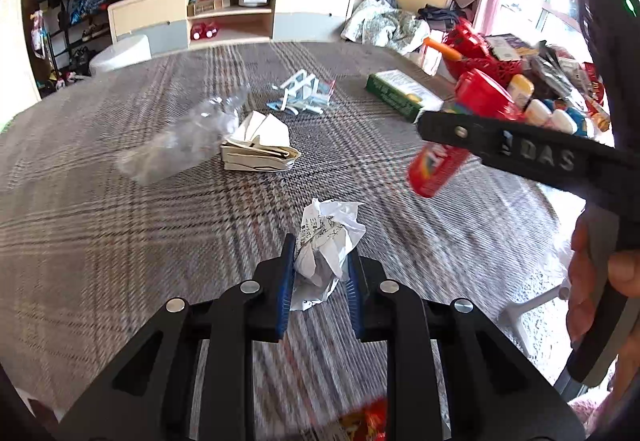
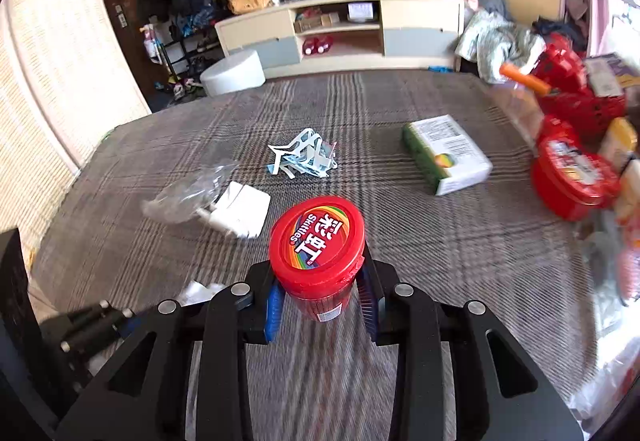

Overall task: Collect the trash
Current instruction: 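Grasp the red Skittles tube with the right tool while the left tool grasps the white tissue, then carry the Skittles tube and tissue over the gray bin and open both tools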

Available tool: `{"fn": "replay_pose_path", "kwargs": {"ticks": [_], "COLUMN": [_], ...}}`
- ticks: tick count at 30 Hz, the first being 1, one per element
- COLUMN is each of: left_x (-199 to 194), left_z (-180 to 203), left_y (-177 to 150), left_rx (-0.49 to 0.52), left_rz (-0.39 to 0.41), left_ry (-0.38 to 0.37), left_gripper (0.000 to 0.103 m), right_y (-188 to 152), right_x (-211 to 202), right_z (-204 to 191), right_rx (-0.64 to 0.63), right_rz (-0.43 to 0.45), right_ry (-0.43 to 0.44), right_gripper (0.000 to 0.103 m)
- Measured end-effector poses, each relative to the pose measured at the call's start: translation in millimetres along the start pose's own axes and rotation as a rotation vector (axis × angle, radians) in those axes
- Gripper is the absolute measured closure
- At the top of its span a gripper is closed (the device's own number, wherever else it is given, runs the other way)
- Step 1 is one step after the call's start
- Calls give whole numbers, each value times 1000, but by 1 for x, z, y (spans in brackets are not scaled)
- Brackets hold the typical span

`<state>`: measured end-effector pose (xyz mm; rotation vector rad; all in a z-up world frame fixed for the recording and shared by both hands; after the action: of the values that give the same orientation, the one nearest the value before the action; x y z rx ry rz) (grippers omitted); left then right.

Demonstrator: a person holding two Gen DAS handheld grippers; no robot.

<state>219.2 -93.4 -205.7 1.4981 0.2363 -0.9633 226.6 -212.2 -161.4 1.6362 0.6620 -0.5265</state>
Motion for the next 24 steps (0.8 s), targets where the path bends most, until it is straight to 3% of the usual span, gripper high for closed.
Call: {"fn": "replay_pose_path", "kwargs": {"ticks": [6, 11, 17, 24], "left_x": [-54, -82, -91, -70], "left_z": [19, 38, 51, 58], "left_y": [-26, -71, -127, -193], "left_rx": [-4, 3, -33, -58], "left_rz": [22, 2, -56, -161], "left_ry": [-13, -22, -54, -57], "left_gripper": [81, 81, 81, 81], "right_y": [-30, -69, -124, -190], "right_x": [-67, -105, -116, -93], "right_z": [-6, -6, -9, -14], "right_rx": [-33, -28, 2, 61], "right_rz": [22, 4, -44, -144], "right_ry": [-6, 0, 23, 45], "right_gripper": [70, 70, 70, 70]}}
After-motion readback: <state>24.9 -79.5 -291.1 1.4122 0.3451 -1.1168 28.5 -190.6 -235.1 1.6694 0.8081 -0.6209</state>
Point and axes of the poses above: each gripper's, at about its wrist camera, not at the fingertips, and x roughly the way its jaws point, z to its right, y to its top, the point moved 6 cm from there along x, roughly the way its jaws point, and after that the axes turned 5 degrees about z, right-handed, at the moved point
